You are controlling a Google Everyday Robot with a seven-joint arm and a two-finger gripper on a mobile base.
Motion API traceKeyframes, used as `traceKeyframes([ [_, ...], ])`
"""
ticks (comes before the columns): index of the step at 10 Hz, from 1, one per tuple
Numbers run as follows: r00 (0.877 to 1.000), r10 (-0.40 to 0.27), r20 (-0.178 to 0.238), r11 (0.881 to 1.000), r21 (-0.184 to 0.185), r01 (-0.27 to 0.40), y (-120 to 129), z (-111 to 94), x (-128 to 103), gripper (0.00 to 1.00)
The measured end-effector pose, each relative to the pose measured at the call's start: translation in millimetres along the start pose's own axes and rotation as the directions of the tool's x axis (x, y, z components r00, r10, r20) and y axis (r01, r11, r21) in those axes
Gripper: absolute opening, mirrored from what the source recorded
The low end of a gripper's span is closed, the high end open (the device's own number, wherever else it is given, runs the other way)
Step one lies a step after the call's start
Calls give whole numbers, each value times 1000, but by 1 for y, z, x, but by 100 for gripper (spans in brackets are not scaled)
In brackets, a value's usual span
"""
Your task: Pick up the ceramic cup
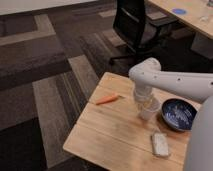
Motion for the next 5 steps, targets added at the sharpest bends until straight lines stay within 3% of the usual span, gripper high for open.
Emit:
traceKeyframes([
  [2, 1000, 4, 28, 1000, 22, -4, 9, -22, -7, 0],
  [4, 996, 35, 85, 998, 41, -39, 12, -65, -23, 0],
  [5, 990, 50, 135, 997, 47, -57, 11, -94, -33, 0],
])
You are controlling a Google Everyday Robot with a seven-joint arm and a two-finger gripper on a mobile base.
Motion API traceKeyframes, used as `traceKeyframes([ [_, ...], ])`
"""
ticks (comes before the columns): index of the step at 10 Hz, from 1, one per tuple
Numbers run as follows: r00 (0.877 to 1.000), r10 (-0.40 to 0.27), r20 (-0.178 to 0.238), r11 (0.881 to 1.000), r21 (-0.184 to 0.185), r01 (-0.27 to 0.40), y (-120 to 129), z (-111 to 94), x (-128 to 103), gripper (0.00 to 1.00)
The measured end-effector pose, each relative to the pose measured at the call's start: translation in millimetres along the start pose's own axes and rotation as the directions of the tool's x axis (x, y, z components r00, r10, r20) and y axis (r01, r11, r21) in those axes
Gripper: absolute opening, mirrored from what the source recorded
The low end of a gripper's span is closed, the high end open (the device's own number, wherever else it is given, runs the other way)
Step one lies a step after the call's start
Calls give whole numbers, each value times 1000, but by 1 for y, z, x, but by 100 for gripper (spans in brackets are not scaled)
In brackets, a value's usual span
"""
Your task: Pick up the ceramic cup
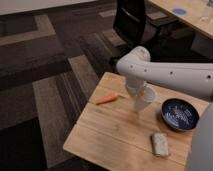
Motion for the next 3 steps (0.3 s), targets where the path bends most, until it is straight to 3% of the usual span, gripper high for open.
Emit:
traceKeyframes([
  [3, 1000, 2, 2, 1000, 0, -2, 0, -1, -1, 0],
])
